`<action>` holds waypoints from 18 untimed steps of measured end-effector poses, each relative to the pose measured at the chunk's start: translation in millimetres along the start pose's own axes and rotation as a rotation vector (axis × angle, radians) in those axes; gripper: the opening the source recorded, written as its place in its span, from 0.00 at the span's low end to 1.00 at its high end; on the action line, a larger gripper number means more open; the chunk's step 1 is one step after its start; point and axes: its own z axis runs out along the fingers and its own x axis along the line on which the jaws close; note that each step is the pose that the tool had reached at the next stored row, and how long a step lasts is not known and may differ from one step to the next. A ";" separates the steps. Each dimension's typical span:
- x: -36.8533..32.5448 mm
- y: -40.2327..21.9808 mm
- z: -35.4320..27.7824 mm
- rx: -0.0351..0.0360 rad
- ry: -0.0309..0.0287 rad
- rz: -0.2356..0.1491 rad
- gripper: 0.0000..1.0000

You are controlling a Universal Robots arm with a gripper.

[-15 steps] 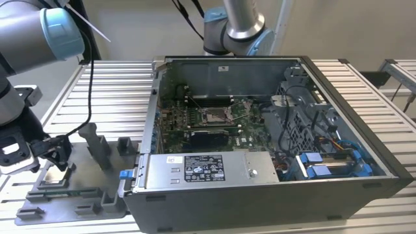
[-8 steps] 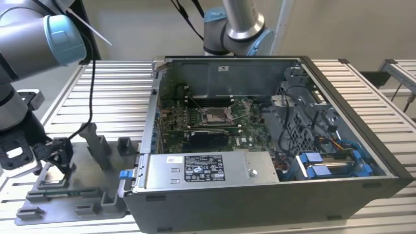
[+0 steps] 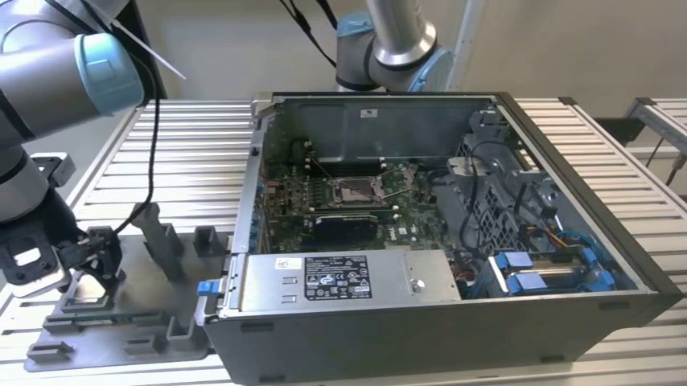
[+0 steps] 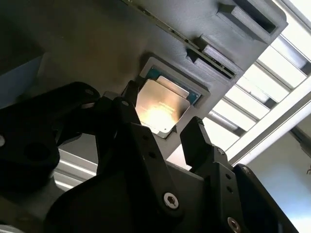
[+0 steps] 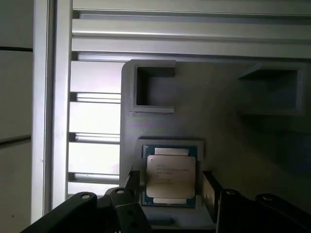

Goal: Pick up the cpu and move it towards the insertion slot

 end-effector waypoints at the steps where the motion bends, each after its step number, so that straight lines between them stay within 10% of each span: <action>1: 0.1 0.0 0.9 -0.0001 -0.0001 0.000 1.00; 18: 0.1 -0.3 8.4 0.0001 0.0003 0.000 1.00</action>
